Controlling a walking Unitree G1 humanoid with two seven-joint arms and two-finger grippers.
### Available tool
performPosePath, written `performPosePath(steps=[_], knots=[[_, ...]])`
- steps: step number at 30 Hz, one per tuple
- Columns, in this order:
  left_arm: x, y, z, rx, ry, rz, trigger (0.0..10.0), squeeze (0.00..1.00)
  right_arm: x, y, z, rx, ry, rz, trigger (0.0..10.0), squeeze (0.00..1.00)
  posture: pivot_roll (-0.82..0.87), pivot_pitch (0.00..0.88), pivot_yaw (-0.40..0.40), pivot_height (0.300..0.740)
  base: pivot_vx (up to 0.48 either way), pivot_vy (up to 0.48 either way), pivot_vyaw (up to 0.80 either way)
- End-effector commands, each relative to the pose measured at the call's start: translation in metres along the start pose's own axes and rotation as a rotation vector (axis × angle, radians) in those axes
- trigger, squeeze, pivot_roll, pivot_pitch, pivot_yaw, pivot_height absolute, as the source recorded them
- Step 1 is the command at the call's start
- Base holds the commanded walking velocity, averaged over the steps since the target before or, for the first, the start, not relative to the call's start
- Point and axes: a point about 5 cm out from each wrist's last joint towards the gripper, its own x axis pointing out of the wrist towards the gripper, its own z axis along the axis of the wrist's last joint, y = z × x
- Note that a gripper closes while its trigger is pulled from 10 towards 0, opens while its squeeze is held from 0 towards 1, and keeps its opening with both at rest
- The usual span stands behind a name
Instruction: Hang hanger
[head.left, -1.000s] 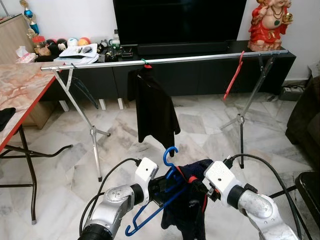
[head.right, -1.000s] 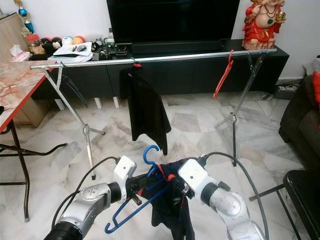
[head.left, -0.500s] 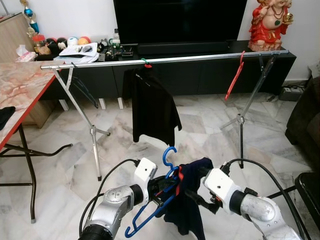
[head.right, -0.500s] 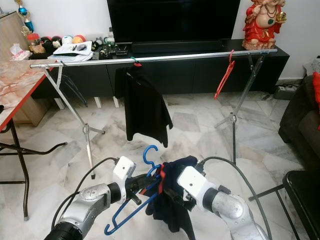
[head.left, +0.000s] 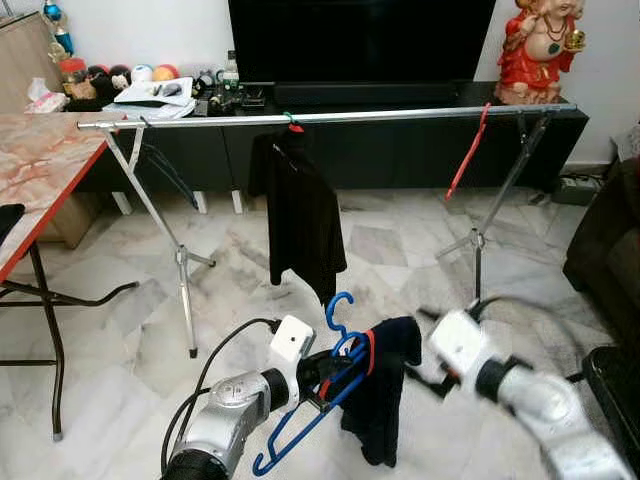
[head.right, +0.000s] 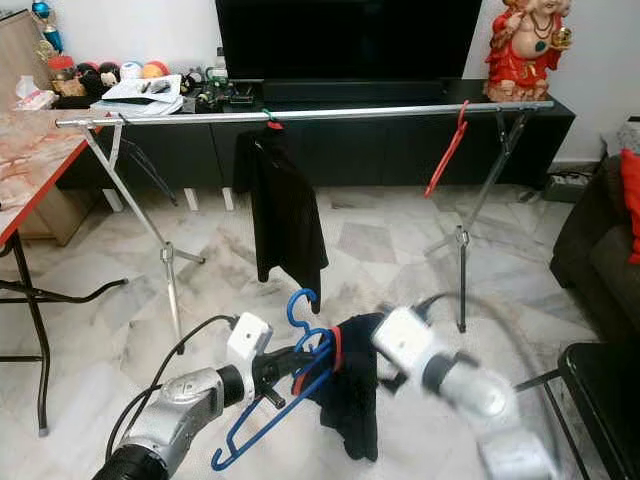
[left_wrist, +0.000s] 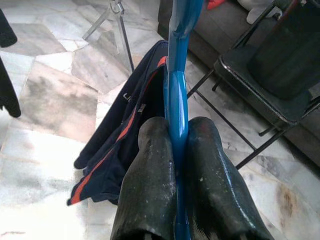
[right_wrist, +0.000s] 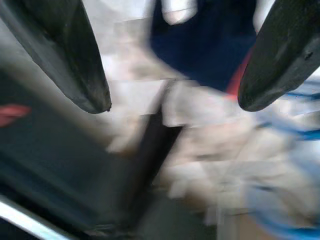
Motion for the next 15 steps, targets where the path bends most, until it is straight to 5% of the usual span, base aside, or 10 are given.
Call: performPosePath(steps=[1,6,10,15], knots=[[0.002,-0.004,0.009,-0.015,-0.089,-0.028,10.0,0.0,-0.006,-0.029,0.0,0.02,-0.011,-0.19,10.0,0.0,-0.01,0.055,-0.014,0.74,0.0,0.0,0.0],[-0.002,-0.007,0.011,0.03,-0.121,-0.078,10.0,0.0,-0.013,-0.046,0.008,-0.02,-0.051,-0.212,10.0,0.0,-0.03,0.057,-0.019,0.74,0.0,0.0,0.0],[-0.007,-0.008,0.014,0.152,-0.149,-0.123,10.0,0.0,-0.02,-0.036,-0.001,-0.16,-0.014,-0.01,10.0,0.0,-0.03,0.053,-0.024,0.74,0.0,0.0,0.0],[-0.014,-0.008,0.016,0.241,-0.201,-0.166,10.0,0.0,-0.036,-0.052,-0.008,-0.238,0.041,0.131,10.0,0.0,-0.04,0.042,-0.029,0.74,0.0,0.0,0.0]])
